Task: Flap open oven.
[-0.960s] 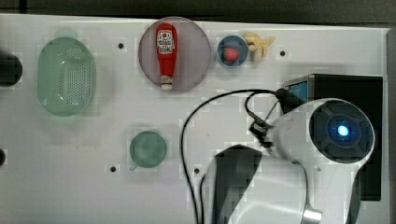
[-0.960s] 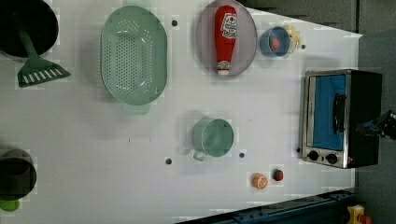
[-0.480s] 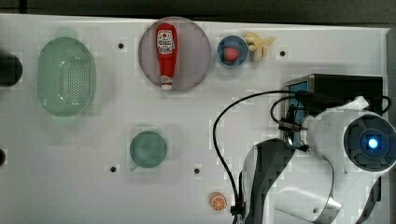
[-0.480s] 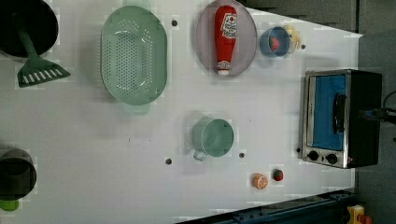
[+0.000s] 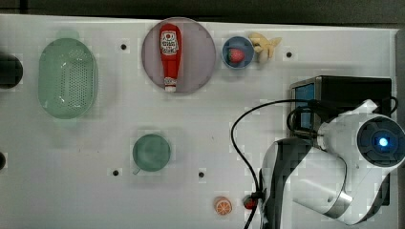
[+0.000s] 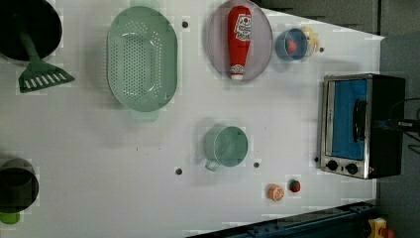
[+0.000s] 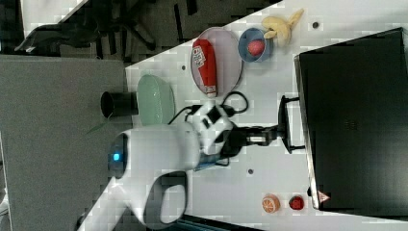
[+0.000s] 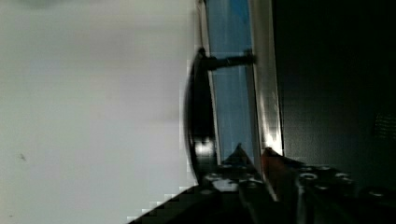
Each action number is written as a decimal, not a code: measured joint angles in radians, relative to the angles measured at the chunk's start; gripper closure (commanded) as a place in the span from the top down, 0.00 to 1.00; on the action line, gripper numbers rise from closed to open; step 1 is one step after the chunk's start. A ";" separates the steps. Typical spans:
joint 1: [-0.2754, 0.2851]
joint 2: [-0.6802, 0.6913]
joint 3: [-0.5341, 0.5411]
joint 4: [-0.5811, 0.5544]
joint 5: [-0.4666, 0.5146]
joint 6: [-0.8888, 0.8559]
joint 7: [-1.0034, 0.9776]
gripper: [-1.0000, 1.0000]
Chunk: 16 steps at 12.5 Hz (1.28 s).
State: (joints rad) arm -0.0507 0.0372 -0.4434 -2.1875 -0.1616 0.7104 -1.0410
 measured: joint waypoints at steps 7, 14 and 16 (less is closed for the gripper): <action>-0.010 0.126 -0.008 -0.064 -0.003 0.158 -0.026 0.18; -0.013 0.135 0.030 -0.066 -0.063 0.182 -0.006 0.18; -0.001 0.134 0.050 -0.072 -0.166 0.178 0.053 0.18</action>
State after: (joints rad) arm -0.0513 0.1716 -0.3936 -2.2598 -0.3271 0.8887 -0.9878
